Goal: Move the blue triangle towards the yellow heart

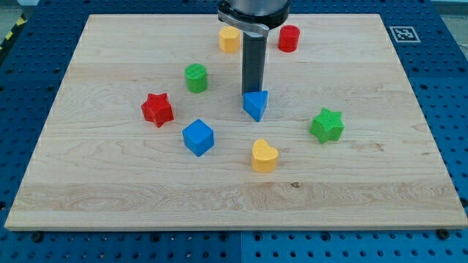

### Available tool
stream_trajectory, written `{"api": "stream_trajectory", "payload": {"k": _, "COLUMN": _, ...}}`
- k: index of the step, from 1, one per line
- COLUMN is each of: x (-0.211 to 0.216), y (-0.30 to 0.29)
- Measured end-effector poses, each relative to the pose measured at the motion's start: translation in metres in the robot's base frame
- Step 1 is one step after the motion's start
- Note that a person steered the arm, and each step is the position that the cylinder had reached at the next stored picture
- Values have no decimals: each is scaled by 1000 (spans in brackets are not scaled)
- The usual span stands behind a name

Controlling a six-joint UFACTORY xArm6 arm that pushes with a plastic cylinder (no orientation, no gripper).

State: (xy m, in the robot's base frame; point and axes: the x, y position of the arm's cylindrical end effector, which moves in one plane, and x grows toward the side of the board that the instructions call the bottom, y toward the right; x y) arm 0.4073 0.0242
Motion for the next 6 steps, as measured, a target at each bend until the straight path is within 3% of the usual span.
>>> {"api": "stream_trajectory", "payload": {"k": 6, "x": 26, "y": 9}}
